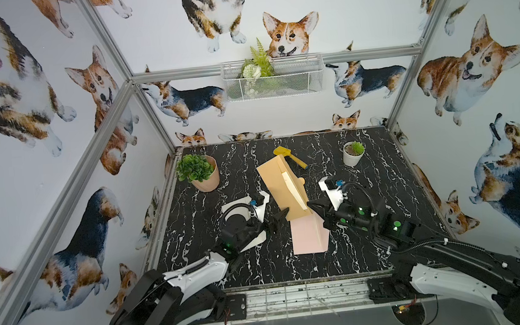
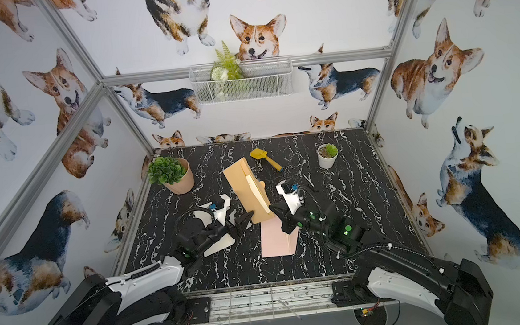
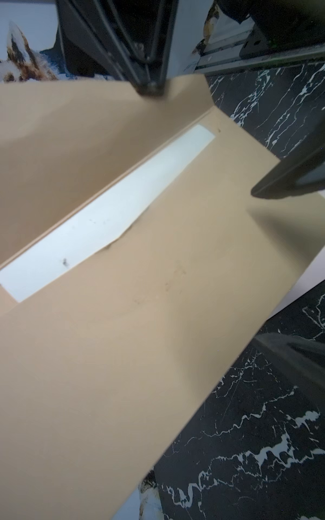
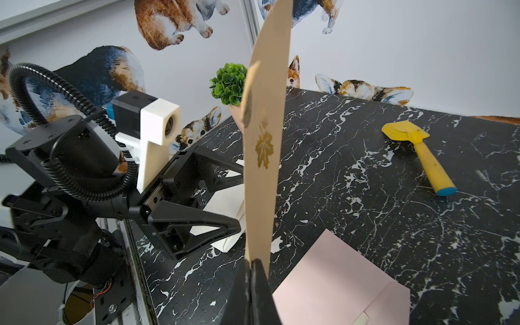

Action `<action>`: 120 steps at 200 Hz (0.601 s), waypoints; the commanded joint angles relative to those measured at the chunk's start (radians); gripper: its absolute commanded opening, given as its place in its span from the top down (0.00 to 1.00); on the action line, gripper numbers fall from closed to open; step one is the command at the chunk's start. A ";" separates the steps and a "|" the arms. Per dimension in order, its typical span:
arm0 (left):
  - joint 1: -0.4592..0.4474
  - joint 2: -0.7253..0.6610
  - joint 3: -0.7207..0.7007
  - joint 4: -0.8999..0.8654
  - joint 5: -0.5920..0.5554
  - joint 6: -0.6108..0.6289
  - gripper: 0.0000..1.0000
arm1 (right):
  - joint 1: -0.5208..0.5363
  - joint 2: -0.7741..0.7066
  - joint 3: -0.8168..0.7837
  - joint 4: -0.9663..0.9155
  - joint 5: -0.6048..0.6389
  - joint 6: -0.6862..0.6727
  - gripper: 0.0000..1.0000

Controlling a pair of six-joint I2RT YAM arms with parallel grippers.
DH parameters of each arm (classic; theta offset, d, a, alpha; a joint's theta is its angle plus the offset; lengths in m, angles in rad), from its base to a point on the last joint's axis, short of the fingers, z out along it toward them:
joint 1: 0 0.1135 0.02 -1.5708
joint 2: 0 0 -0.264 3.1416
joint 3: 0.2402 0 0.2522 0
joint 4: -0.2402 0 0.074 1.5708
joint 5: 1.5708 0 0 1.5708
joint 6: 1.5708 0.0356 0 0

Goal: Take the letter paper out of the envelope
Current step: Pick up the envelope from the center of the board.

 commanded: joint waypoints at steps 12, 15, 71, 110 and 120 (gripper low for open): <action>0.002 0.002 -0.004 0.047 -0.003 -0.001 0.23 | -0.007 0.024 -0.007 0.116 -0.025 0.026 1.00; 0.002 0.004 -0.005 0.049 -0.003 0.000 0.23 | -0.007 0.025 -0.009 0.121 -0.025 0.027 1.00; 0.003 0.001 -0.006 0.045 -0.026 -0.005 0.24 | -0.024 0.011 -0.039 0.150 -0.031 0.047 1.00; 0.030 0.021 -0.047 0.167 -0.023 -0.075 0.23 | -0.053 -0.045 -0.064 0.107 -0.031 0.030 1.00; 0.031 0.029 -0.037 0.166 0.012 -0.075 0.23 | -0.063 -0.061 -0.085 0.126 -0.043 0.030 1.00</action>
